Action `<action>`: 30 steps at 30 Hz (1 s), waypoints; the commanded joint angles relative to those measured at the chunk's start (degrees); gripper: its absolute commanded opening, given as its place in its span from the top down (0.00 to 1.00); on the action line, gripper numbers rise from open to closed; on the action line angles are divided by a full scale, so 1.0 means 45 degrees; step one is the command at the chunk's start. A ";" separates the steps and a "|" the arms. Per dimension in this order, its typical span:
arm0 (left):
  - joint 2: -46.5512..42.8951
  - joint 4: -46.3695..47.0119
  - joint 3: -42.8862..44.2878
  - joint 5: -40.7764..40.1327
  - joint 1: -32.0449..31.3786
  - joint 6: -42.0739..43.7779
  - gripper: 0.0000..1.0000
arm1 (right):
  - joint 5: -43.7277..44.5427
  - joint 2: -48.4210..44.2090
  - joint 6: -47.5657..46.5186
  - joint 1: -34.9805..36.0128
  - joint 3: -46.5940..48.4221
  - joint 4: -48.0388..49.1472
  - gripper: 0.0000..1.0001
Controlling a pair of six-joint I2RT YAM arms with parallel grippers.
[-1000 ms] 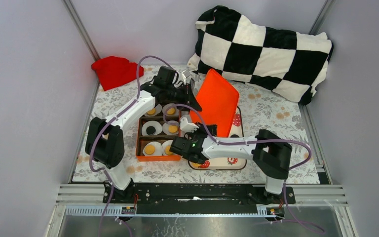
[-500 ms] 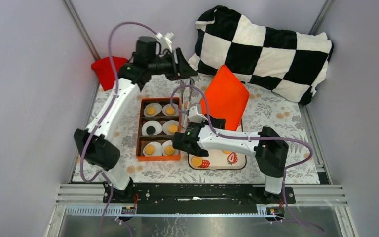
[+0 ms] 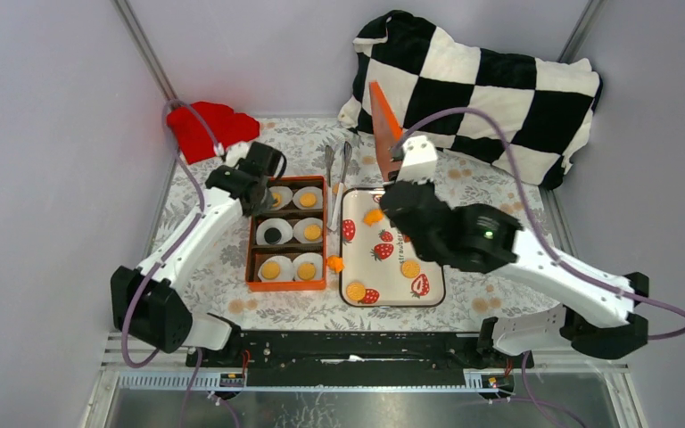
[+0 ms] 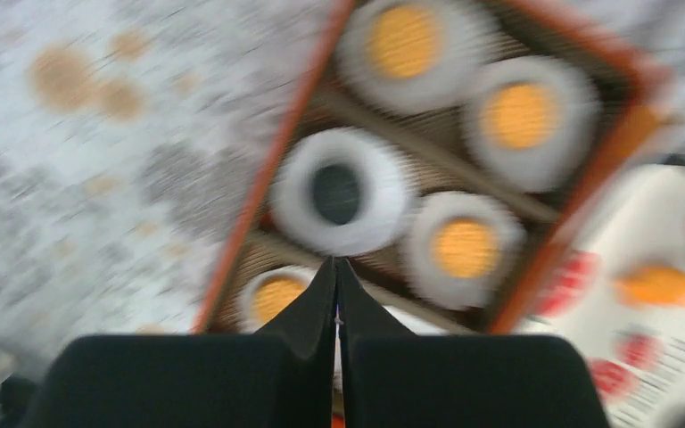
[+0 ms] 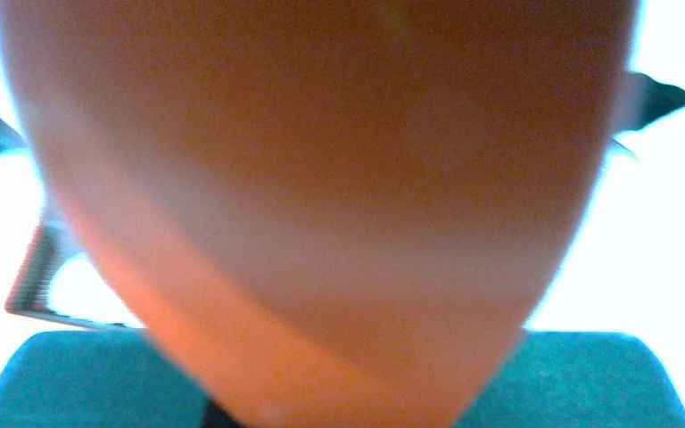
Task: Pack the cookies
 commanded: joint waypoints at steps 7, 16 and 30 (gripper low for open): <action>0.0879 -0.6080 -0.0026 -0.6947 0.0082 -0.3554 1.00 | -0.3622 -0.1622 -0.1574 -0.0156 0.0035 0.2614 1.00; 0.1315 -0.2619 -0.4392 -0.4581 0.0270 -0.3014 1.00 | -0.3776 -0.2117 -0.1520 -0.0169 -0.0267 0.2324 1.00; 0.1645 0.2078 -0.7548 0.1410 -0.3066 -0.4158 1.00 | -0.2881 -0.2254 -0.1560 -0.0165 0.1180 0.1249 1.00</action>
